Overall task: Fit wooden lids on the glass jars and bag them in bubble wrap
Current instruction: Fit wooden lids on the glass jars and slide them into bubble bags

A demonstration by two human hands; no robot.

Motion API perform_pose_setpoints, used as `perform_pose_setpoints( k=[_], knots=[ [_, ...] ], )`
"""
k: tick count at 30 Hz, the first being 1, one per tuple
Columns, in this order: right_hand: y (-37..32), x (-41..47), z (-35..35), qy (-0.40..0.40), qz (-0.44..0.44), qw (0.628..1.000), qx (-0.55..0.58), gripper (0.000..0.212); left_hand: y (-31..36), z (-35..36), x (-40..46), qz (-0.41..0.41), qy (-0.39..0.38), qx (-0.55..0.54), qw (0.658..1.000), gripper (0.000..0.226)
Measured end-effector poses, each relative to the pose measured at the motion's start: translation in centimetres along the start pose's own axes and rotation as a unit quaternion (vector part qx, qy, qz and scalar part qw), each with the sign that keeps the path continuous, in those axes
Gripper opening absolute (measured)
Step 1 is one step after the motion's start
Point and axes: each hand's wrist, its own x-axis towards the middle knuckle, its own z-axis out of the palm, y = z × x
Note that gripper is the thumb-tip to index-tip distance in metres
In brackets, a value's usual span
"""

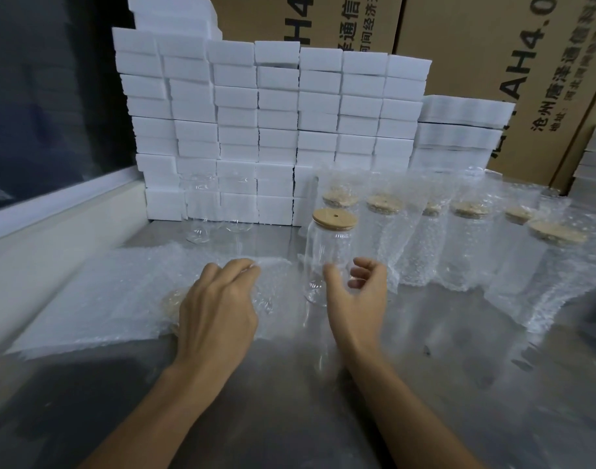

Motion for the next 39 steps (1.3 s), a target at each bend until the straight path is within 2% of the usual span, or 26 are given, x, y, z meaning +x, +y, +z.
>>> perform_pose_setpoints(
  k=[3, 5, 7, 12, 15, 18, 22, 24, 27, 28, 31, 32, 35, 39],
  knots=[
    [1.4, 0.5, -0.2, -0.085, 0.003, 0.996, -0.041, 0.082, 0.5, -0.1, 0.0, 0.006, 0.008, -0.001, 1.000, 0.044],
    [2.1, 1.1, 0.0, -0.119, 0.004, 0.992, -0.049, 0.099, 0.8, -0.4, 0.0, 0.003, -0.002, -0.004, 1.000, 0.046],
    [2.6, 1.6, 0.3, -0.130, -0.007, 0.990, -0.061, 0.106, 0.9, -0.6, 0.1, 0.005, -0.015, -0.015, 1.000, 0.051],
    [3.2, 2.7, 0.6, -0.122, 0.005, 0.991, -0.059, 0.097, 1.0, -0.7, 0.1, 0.016, -0.020, -0.055, 0.998, 0.060],
    [3.0, 2.5, 0.6, -0.082, 0.007, 0.995, -0.060, 0.091, 0.5, 0.1, -0.1, -0.032, -0.030, -0.100, 0.994, 0.063],
    [2.0, 1.7, 0.4, -0.061, 0.047, 0.996, 0.045, 0.079, -0.1, 0.7, -0.5, -0.072, -0.040, -0.130, 0.988, 0.066],
    [-0.5, 0.3, 0.8, -0.060, 0.068, 0.966, 0.241, 0.074, -0.8, 1.3, -0.9, -0.108, -0.066, -0.160, 0.979, 0.070],
    [-1.9, -0.7, 1.3, -0.086, 0.073, 0.947, 0.299, 0.068, -0.9, 1.5, -0.9, -0.122, -0.072, -0.174, 0.974, 0.073],
    [-3.0, -2.0, 2.2, -0.182, 0.110, 0.909, 0.357, 0.046, -1.1, 1.6, -0.7, -0.127, -0.075, -0.198, 0.969, 0.075],
    [-3.3, -2.5, 2.5, -0.210, 0.131, 0.897, 0.365, 0.047, -1.1, 1.5, -0.6, -0.125, -0.074, -0.212, 0.966, 0.076],
    [-3.4, -3.5, 2.9, -0.250, 0.158, 0.898, 0.327, 0.085, -0.8, 1.2, -0.3, -0.119, -0.071, -0.254, 0.957, 0.080],
    [-3.3, -3.6, 2.9, -0.249, 0.161, 0.901, 0.317, 0.088, -0.7, 1.2, -0.2, -0.116, -0.070, -0.264, 0.955, 0.082],
    [-2.6, -3.2, 2.6, -0.239, 0.168, 0.900, 0.324, 0.074, -0.5, 1.2, -0.1, -0.107, -0.076, -0.283, 0.950, 0.089],
    [-2.1, -2.9, 1.9, -0.243, 0.115, 0.922, 0.281, 0.076, -0.1, 1.3, -0.4, -0.095, -0.083, -0.290, 0.949, 0.090]
  ],
)
